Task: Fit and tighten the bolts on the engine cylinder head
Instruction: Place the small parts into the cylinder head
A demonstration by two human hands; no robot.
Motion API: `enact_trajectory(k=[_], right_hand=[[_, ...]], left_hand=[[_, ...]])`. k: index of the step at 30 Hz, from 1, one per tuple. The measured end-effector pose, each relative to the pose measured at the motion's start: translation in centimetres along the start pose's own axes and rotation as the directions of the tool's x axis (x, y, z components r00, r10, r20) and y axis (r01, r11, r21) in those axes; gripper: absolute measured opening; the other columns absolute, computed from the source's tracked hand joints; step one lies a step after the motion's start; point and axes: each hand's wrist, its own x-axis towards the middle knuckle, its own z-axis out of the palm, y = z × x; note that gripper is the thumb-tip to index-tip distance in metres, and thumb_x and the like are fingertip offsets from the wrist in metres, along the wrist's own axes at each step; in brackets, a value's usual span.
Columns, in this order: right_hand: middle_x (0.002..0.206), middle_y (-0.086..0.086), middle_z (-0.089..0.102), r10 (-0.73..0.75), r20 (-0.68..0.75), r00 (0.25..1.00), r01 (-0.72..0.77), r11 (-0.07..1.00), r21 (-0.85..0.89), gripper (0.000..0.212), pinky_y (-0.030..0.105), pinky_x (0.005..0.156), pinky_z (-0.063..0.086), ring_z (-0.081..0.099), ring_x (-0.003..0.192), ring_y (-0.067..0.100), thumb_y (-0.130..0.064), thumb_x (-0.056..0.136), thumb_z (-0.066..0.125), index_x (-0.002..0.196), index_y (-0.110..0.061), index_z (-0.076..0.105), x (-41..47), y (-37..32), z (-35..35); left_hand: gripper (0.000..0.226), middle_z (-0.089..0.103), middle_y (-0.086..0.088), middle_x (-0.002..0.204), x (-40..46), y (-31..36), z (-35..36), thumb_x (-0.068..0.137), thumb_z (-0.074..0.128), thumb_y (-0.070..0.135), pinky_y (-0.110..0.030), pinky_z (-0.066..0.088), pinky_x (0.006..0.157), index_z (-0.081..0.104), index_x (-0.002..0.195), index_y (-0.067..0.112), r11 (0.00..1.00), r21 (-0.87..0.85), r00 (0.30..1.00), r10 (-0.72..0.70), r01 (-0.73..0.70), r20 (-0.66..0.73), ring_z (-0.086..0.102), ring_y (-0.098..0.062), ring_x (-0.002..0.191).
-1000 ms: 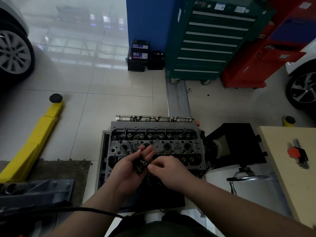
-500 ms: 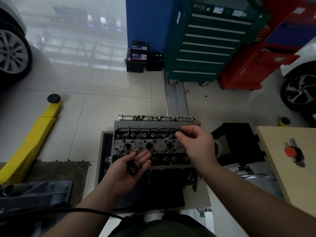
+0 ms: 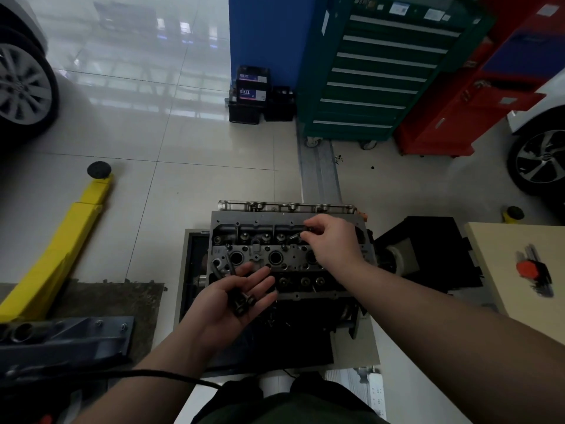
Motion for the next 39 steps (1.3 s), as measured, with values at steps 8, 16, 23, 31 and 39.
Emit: enact_trajectory(k=[8, 16, 23, 31, 39], right_hand=[[0.093, -0.005, 0.074, -0.043, 0.067, 0.997, 0.051, 0.991, -0.121, 0.024, 0.019, 0.075, 0.053, 0.063, 0.073, -0.002, -0.021, 0.090, 0.079, 0.114, -0.019, 0.077, 1.0, -1.6, -0.3], [0.084, -0.012, 0.066, -0.072, 0.069, 0.995, 0.080, 0.990, -0.112, 0.020, 0.012, 0.070, 0.052, 0.065, 0.072, -0.003, -0.020, 0.090, 0.079, 0.110, -0.019, 0.078, 0.9, -2.3, -0.6], [0.089, -0.014, 0.069, -0.035, 0.041, 0.999, 0.037, 0.997, -0.065, 0.021, 0.000, 0.065, 0.040, 0.060, 0.083, -0.008, -0.024, 0.088, 0.082, 0.108, -0.021, 0.078, 1.5, -1.6, -1.2], [0.091, -0.009, 0.069, -0.073, 0.146, 0.987, 0.097, 0.982, -0.165, 0.020, 0.025, 0.084, 0.051, 0.066, 0.089, 0.011, -0.022, 0.088, 0.081, 0.108, -0.022, 0.078, 1.5, -2.2, -0.6], [0.107, -0.001, 0.069, -0.280, 0.172, 0.945, 0.320, 0.899, -0.298, 0.021, 0.032, 0.094, 0.048, 0.060, 0.105, 0.019, -0.022, 0.093, 0.074, 0.112, -0.012, 0.076, 0.9, -1.7, 0.6]], left_hand=[[0.048, 0.067, -0.021, 0.137, -0.6, 1.6, -1.2, 0.096, 0.049, -0.004, -0.053, 0.062, 0.083, 0.056, 0.142, 0.010, 1.000, 0.007, 0.998, 0.021, -0.021, 0.055, 0.068, -0.040, 0.122], [0.051, 0.067, -0.020, 0.136, -0.7, 2.6, -1.1, 0.094, 0.047, -0.005, -0.054, 0.062, 0.081, 0.055, 0.143, 0.008, 0.999, -0.012, 0.996, 0.054, -0.053, 0.067, 0.069, -0.038, 0.121], [0.055, 0.069, -0.017, 0.136, -0.3, 2.7, -1.2, 0.090, 0.042, -0.007, -0.055, 0.062, 0.080, 0.056, 0.142, 0.006, 0.998, -0.021, 0.997, 0.061, -0.060, 0.039, 0.070, -0.038, 0.118], [0.057, 0.069, -0.017, 0.135, -0.6, 2.8, -1.0, 0.088, 0.042, -0.007, -0.055, 0.063, 0.079, 0.056, 0.142, 0.005, 0.997, -0.035, 0.997, 0.075, -0.074, 0.024, 0.070, -0.037, 0.118], [0.052, 0.069, -0.016, 0.134, -1.7, 4.0, -1.6, 0.093, 0.038, -0.009, -0.053, 0.063, 0.076, 0.058, 0.139, 0.006, 0.986, -0.087, 0.990, 0.140, -0.141, -0.016, 0.072, -0.035, 0.115]])
